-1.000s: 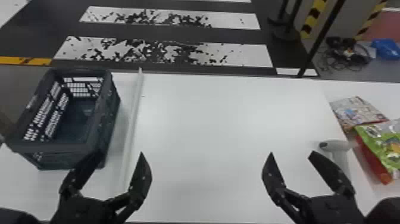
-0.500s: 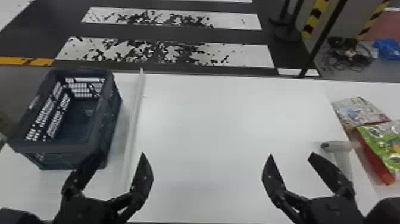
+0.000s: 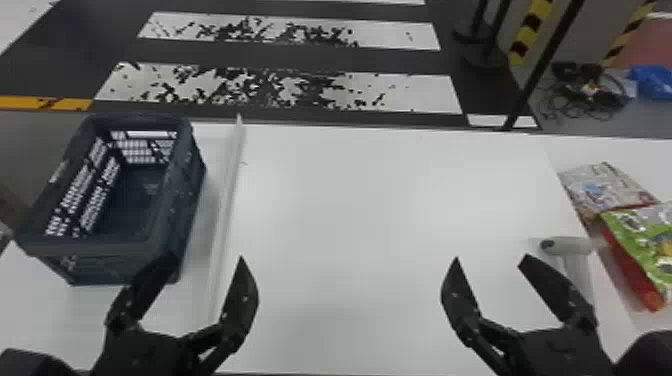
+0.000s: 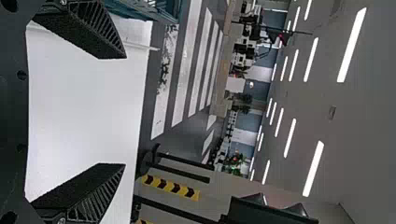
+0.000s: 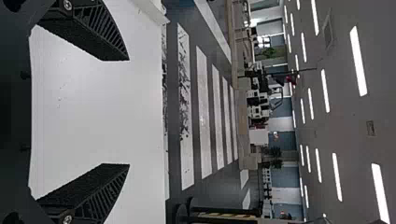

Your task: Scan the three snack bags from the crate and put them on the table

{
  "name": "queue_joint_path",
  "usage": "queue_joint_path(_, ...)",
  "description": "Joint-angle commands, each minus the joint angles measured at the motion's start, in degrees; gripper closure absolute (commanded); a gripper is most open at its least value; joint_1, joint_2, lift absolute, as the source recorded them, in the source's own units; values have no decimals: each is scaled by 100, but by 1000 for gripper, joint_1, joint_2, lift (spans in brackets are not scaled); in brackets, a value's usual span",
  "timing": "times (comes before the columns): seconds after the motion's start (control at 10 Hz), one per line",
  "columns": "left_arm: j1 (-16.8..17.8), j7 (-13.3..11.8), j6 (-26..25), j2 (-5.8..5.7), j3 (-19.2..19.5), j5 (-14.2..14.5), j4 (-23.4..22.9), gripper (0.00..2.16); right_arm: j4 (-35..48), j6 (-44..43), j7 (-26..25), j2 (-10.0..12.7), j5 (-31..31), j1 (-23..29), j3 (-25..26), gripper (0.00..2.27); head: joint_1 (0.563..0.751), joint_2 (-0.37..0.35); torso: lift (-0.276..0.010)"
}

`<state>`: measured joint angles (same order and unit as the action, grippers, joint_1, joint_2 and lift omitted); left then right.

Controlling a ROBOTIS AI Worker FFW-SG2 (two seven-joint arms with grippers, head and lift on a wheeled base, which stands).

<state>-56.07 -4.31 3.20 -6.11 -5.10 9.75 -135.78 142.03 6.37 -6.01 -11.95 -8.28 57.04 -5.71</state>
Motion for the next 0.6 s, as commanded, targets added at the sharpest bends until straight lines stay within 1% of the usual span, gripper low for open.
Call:
queue_joint_path(0.0, 8, 0, 0, 5, 0, 1, 25, 36, 0, -8, 3, 0, -68, 0, 0, 66, 695, -32, -94)
queue_joint_path(0.5, 8, 0, 0, 5, -9, 1, 7, 39, 0, -43, 12, 0, -103, -26, -9, 66, 695, -31, -94)
